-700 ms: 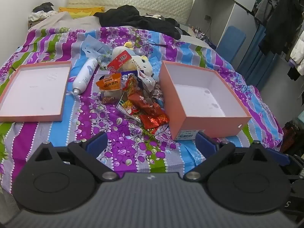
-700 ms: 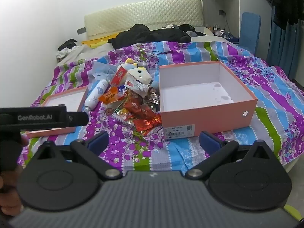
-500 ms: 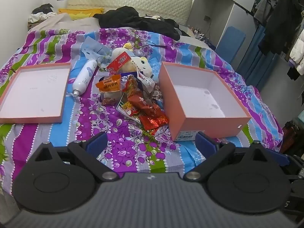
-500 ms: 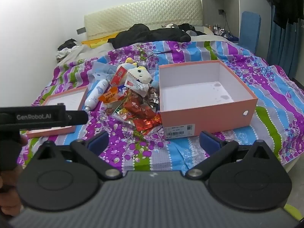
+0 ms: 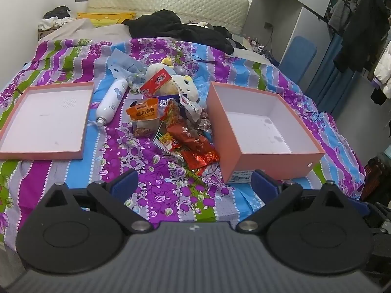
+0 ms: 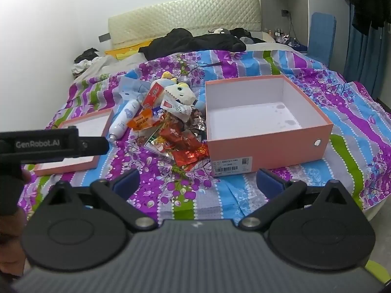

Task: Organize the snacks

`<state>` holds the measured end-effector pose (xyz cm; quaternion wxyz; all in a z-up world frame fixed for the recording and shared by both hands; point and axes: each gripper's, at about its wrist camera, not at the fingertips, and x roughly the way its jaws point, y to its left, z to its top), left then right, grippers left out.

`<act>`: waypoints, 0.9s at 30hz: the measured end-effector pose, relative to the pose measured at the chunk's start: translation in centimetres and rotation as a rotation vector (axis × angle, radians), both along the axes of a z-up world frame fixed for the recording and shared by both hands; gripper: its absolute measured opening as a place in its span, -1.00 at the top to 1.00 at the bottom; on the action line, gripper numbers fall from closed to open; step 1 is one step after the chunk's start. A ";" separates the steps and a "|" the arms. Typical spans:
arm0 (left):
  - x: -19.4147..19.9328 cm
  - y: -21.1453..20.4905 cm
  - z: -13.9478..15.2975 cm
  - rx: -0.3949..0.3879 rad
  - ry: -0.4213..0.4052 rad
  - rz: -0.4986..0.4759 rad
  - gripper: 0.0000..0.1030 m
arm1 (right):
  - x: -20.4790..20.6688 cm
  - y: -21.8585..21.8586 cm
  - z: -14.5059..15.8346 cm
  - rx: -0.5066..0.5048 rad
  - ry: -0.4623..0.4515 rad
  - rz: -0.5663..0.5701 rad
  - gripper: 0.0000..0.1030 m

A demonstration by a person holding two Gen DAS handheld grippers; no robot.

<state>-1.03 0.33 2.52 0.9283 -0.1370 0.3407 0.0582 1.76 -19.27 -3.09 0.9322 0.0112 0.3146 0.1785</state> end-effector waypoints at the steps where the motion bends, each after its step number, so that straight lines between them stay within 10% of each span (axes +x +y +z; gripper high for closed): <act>1: 0.1 0.0 -0.2 -0.001 0.000 0.001 -0.95 | 0.0 0.0 0.0 -0.001 0.001 -0.001 -1.00; 27: 0.1 0.2 -1.4 -0.001 -0.006 0.003 -0.95 | 0.0 0.0 0.0 -0.008 -0.002 -0.004 -1.00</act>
